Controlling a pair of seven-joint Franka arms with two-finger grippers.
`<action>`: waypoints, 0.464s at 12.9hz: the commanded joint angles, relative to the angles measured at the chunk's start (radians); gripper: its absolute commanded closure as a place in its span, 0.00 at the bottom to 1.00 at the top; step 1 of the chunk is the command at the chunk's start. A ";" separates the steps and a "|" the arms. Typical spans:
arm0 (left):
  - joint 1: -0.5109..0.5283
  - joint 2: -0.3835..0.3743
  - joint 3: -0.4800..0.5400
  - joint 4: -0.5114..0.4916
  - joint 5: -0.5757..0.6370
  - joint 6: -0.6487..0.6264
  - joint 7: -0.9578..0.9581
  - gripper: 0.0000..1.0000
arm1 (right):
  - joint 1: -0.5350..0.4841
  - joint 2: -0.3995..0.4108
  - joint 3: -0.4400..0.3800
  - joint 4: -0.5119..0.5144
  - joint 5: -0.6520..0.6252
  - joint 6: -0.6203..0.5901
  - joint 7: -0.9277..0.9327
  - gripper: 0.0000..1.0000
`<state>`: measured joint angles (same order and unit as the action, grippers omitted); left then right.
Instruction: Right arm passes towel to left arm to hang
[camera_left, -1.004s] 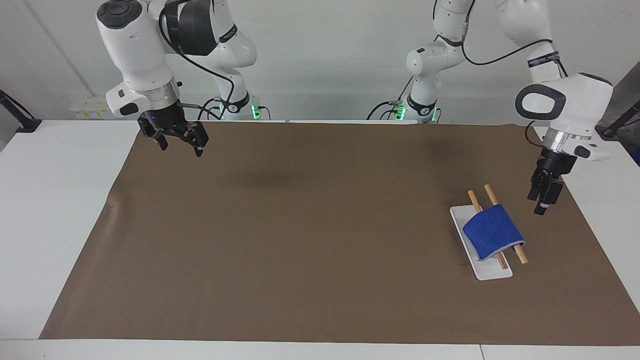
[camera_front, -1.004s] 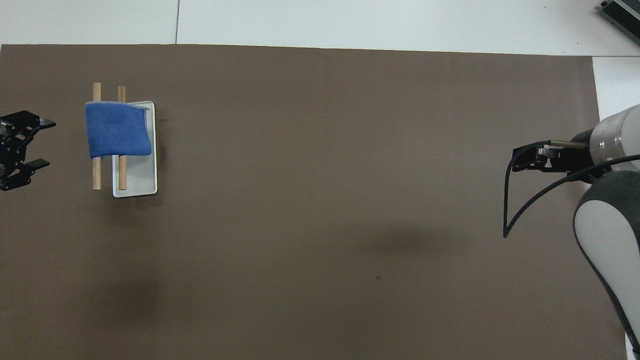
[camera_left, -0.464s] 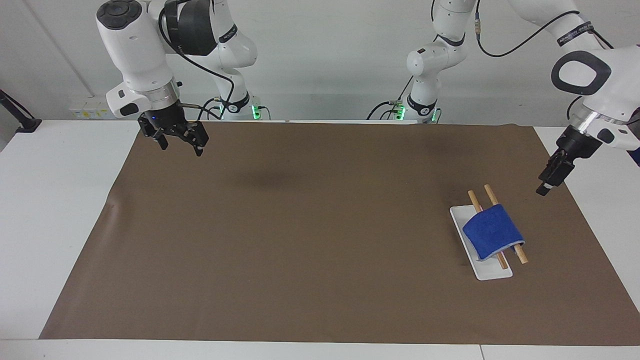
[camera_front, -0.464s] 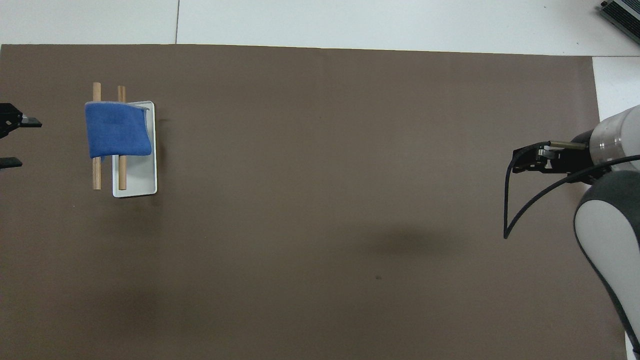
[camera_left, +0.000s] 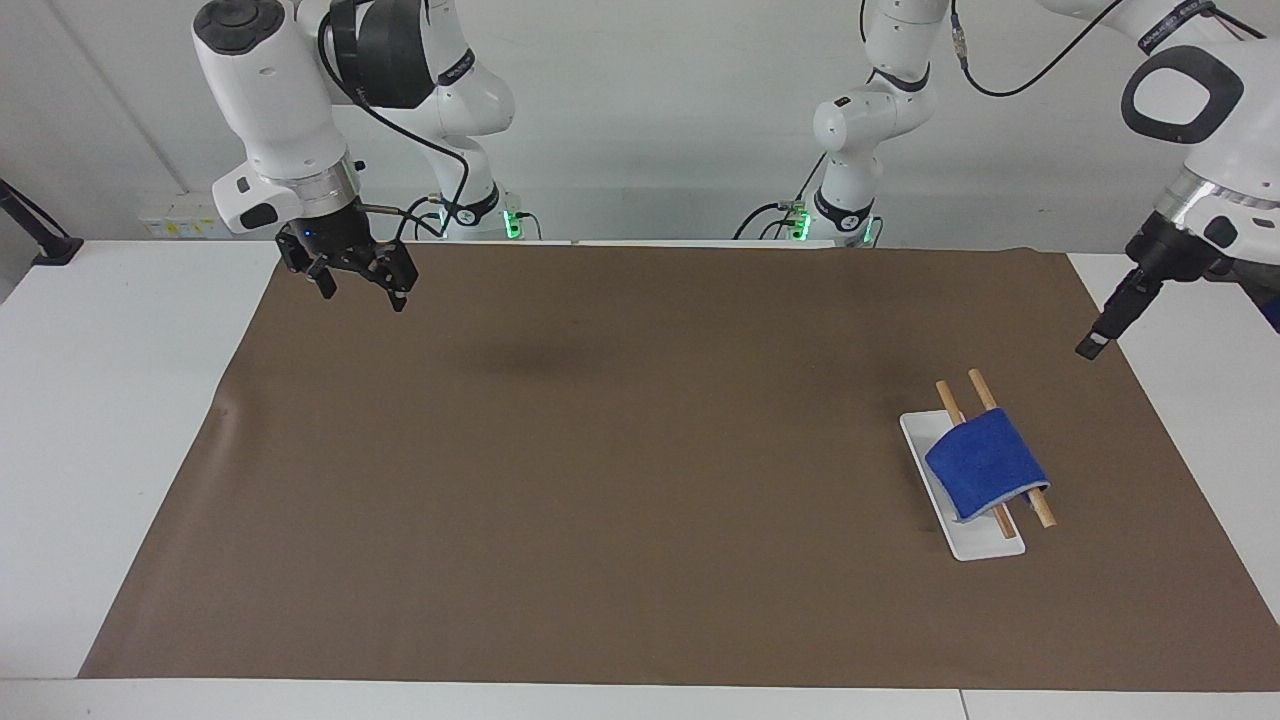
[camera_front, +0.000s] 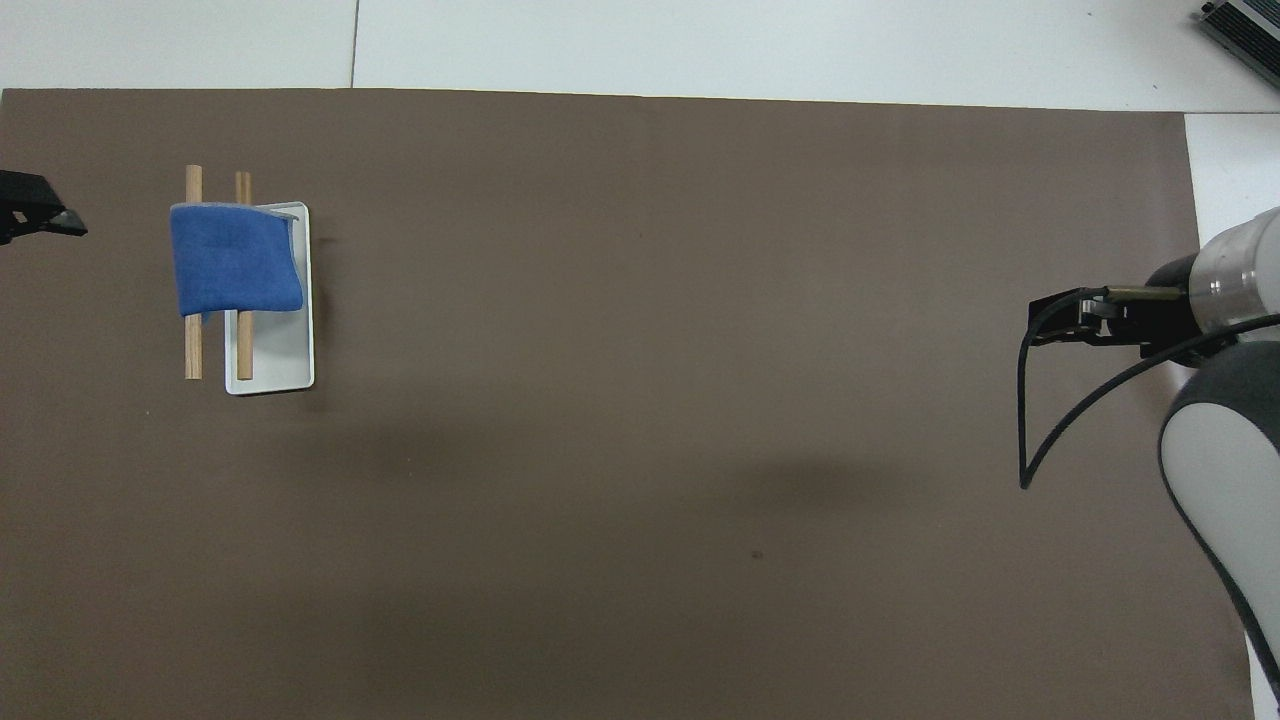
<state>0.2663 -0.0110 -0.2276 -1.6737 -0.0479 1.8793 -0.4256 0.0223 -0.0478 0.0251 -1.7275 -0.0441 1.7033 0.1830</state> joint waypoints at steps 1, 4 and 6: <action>-0.093 0.022 0.011 0.031 0.072 -0.060 0.043 0.00 | -0.004 -0.011 0.001 0.006 0.003 -0.024 -0.034 0.00; -0.162 0.020 0.011 0.048 0.075 -0.156 0.129 0.00 | 0.001 -0.017 0.004 0.002 0.003 -0.022 -0.045 0.00; -0.180 0.019 0.011 0.051 0.097 -0.204 0.183 0.00 | 0.005 -0.018 0.006 -0.001 0.003 -0.024 -0.057 0.00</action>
<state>0.1143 -0.0050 -0.2310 -1.6564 0.0133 1.7391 -0.2994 0.0267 -0.0517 0.0273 -1.7245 -0.0441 1.6947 0.1587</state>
